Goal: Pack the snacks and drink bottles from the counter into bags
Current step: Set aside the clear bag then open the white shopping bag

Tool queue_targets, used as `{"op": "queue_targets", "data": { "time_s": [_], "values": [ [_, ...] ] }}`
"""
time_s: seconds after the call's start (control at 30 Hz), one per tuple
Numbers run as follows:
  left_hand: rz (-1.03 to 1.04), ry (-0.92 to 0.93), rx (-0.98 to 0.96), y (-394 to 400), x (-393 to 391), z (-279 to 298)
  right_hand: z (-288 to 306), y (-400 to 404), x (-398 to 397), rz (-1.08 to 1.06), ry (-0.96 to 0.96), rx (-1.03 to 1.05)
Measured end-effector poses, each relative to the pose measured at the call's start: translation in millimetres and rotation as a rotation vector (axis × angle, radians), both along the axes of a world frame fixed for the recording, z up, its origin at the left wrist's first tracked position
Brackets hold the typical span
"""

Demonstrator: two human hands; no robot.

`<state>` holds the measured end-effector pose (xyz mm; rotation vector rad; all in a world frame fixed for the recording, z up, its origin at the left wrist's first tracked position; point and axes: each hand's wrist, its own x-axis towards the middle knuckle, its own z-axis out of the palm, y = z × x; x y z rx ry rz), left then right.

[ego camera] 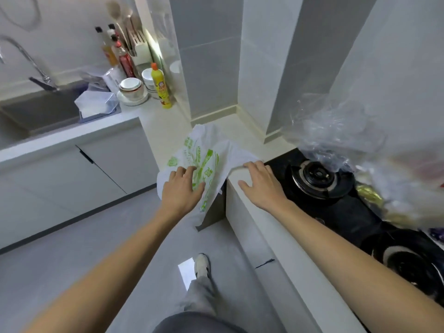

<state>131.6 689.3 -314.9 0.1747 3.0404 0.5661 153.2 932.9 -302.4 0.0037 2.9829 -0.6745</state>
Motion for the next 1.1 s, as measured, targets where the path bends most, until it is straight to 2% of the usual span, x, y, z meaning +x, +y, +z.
{"op": "queue_targets", "data": {
  "time_s": [0.23, 0.43, 0.67, 0.73, 0.87, 0.97, 1.1],
  "values": [
    [0.051, -0.289, -0.072, -30, -64, -83, -74, -5, -108, -0.131, -0.244, 0.024],
    [-0.045, -0.353, -0.145, -41, -107, -123, -117, -6, -170, -0.171, -0.259, 0.08],
    [-0.117, -0.243, -0.12, -61, -160, -149, -154, -5, -206, -0.207, -0.311, 0.233],
    [-0.175, -0.196, -0.101, -69, -185, -151, -160, 1, -211, -0.226, -0.32, 0.171],
    [-0.334, -0.062, -0.166, -79, -242, -143, -162, 5, -219, -0.323, -0.269, -0.092],
    [-0.206, -0.025, -0.186, -75, -260, -132, -159, 1, -221, -0.343, -0.221, -0.098],
    [0.098, 0.026, -0.047, -79, -229, -132, -159, -10, -218, -0.387, -0.251, -0.096]
  ]
}}
